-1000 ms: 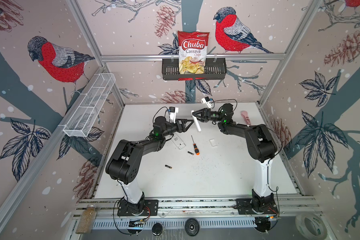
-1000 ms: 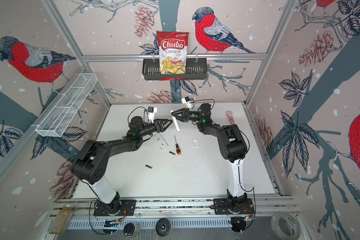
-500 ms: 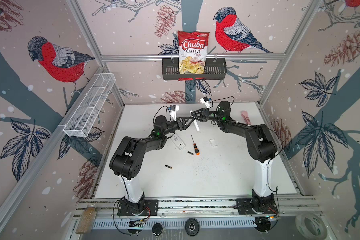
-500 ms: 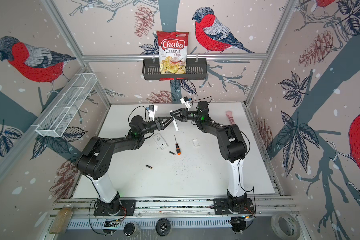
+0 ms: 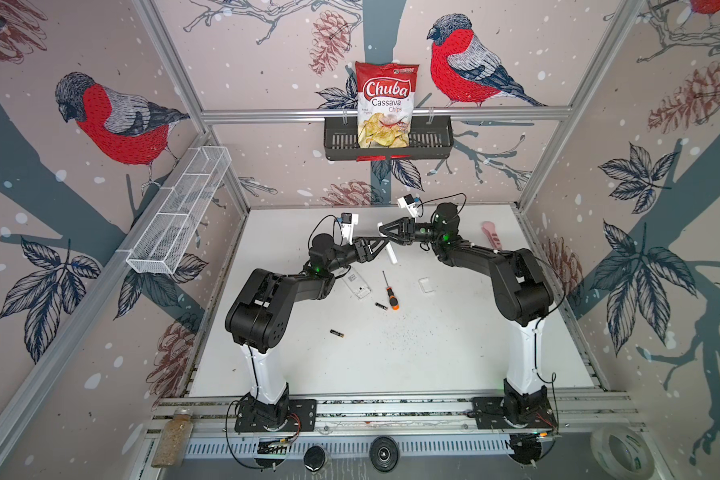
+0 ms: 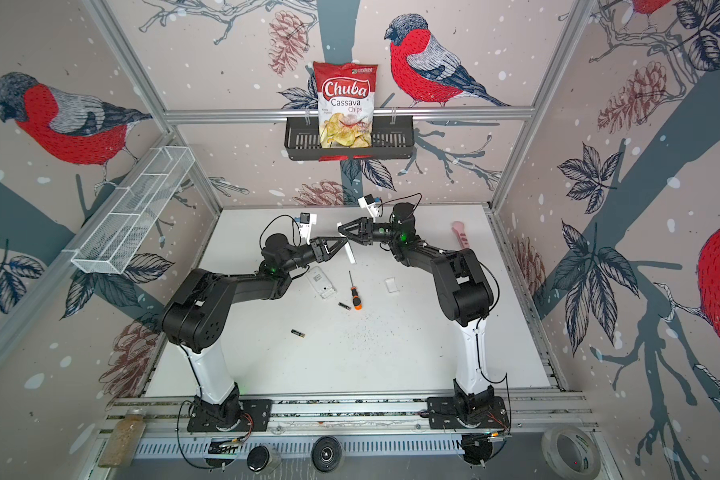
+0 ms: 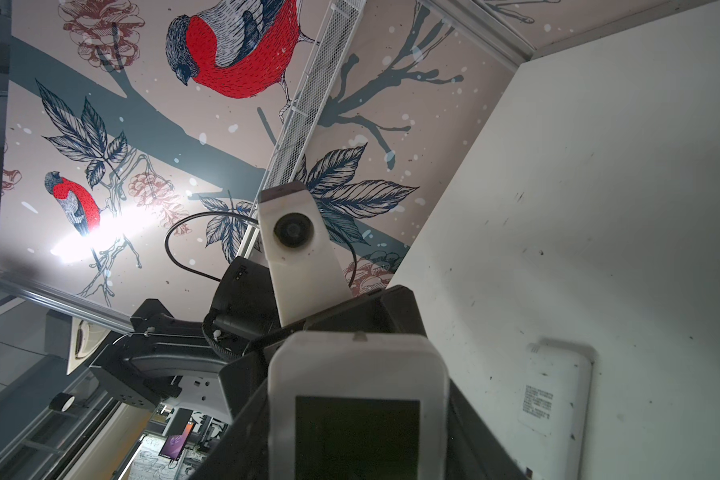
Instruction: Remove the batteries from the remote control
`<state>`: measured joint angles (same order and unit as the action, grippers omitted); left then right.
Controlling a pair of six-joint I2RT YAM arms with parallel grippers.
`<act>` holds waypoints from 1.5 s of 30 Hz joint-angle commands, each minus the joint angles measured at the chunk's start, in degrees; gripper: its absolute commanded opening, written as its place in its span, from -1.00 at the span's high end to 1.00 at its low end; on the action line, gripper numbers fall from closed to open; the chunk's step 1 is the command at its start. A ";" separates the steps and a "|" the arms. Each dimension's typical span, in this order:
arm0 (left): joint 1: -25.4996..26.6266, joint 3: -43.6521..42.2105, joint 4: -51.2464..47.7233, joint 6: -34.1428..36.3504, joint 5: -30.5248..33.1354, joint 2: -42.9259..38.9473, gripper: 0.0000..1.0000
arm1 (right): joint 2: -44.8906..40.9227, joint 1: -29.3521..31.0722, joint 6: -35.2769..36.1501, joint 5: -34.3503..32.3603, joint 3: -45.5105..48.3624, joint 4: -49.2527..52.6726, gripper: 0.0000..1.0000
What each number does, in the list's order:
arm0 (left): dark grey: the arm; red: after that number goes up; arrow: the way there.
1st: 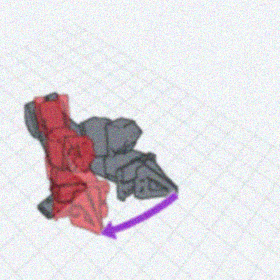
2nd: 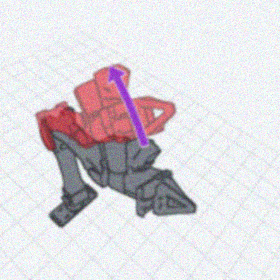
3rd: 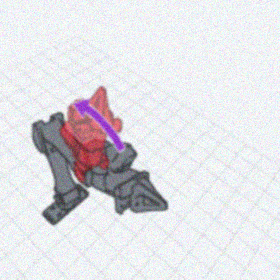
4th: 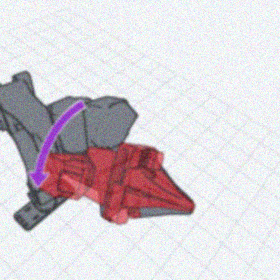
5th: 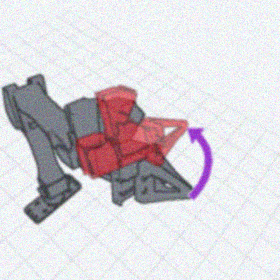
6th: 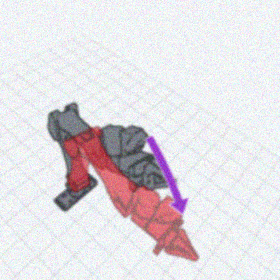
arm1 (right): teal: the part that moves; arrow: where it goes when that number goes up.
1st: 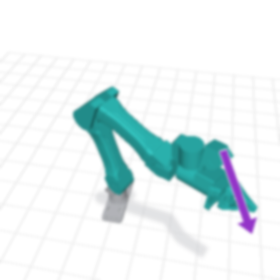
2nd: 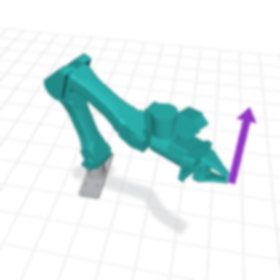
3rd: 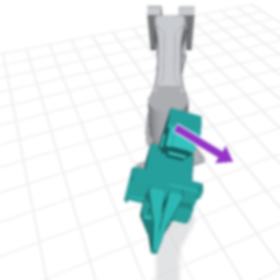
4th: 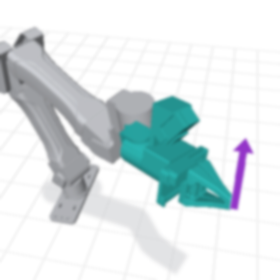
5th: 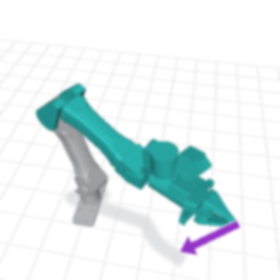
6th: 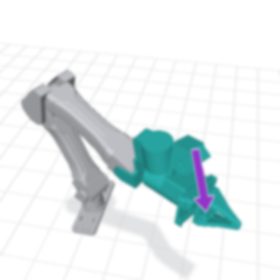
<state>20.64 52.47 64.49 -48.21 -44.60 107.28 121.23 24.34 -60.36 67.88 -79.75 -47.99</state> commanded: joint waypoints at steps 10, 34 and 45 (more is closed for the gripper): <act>-0.17 0.67 5.31 -2.12 -0.83 1.30 -0.45 | -0.24 0.85 0.42 0.34 -0.45 -1.92 0.31; -0.17 0.35 8.30 -4.37 -0.62 2.75 -0.08 | -0.20 1.17 2.47 0.40 -1.11 0.49 0.24; -0.17 0.53 8.34 -4.57 -1.10 3.11 -0.44 | -0.12 1.28 -0.29 1.47 -0.70 -3.03 0.26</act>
<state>20.60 52.82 70.87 -53.87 -46.26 110.26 121.25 25.41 -59.05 67.09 -80.34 -47.88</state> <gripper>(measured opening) 0.725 0.566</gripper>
